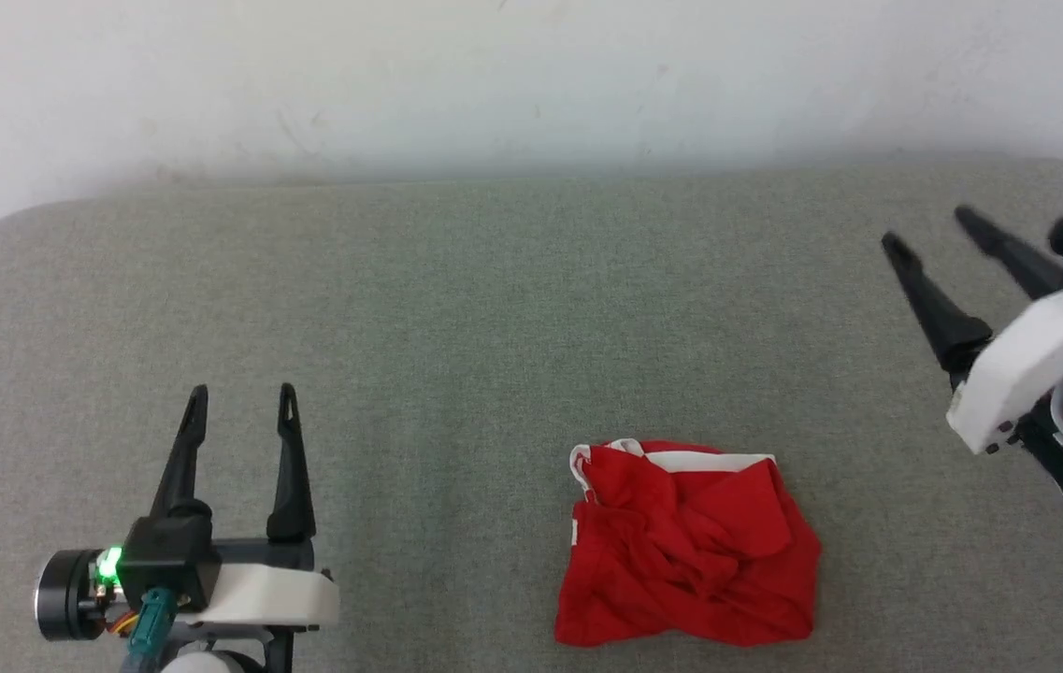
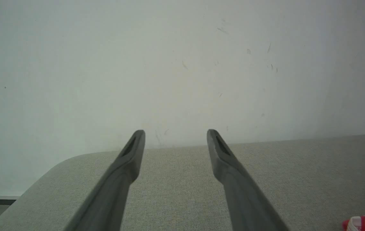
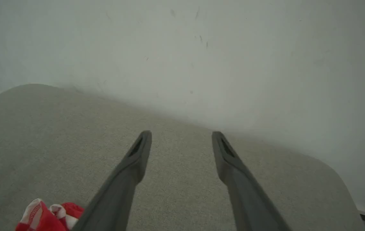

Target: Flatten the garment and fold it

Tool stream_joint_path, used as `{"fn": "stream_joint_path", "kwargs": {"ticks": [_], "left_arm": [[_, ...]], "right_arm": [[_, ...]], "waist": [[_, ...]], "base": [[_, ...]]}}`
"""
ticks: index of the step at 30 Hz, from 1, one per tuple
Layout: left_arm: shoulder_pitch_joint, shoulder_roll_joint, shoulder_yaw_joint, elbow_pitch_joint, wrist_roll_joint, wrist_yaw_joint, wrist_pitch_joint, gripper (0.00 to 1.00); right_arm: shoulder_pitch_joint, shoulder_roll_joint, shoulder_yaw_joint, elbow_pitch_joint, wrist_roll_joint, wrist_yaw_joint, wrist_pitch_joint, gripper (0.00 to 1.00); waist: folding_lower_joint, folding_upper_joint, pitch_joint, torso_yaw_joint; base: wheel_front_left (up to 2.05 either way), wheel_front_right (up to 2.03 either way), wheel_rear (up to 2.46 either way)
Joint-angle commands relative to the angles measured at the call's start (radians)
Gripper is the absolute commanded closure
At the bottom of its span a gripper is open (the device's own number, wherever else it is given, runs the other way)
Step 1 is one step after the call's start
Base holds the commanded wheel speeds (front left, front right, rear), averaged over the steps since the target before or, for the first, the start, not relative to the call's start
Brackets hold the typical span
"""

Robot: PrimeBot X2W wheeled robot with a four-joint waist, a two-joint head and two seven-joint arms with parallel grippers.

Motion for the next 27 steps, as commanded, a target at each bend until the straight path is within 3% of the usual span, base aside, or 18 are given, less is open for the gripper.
{"fn": "stream_joint_path", "kwargs": {"ticks": [1,6,11,17,27], "left_arm": [[-0.013,-0.006,0.001,0.001,0.005,-0.006,-0.005,0.0],[-0.02,-0.01,-0.004,0.002,0.005,-0.008,-0.005,0.0],[-0.035,-0.014,-0.01,-0.001,0.006,-0.009,-0.005,0.0],[-0.054,-0.017,-0.013,-0.004,0.008,-0.011,-0.005,0.0],[-0.09,-0.019,-0.02,-0.005,0.012,-0.016,-0.005,0.0]], "right_arm": [[-0.027,-0.047,0.051,0.026,0.078,-0.002,0.121,0.0],[-0.04,-0.188,0.199,0.059,0.278,-0.002,0.406,0.0],[-0.021,-0.209,0.252,0.106,0.433,-0.002,0.546,0.0],[0.005,-0.165,0.3,0.155,0.499,-0.002,0.568,0.0],[0.029,-0.068,0.425,0.33,0.51,-0.002,0.488,0.0]], "waist": [[0.0,0.0,0.006,0.002],[0.0,0.0,0.02,0.007],[0.0,0.0,0.042,0.014],[0.0,0.0,0.07,0.025],[0.0,0.0,0.121,0.051]], "base": [[0.0,0.0,0.0],[0.0,0.0,0.0],[0.0,0.0,0.0],[0.0,0.0,0.0],[0.0,0.0,0.0]]}}
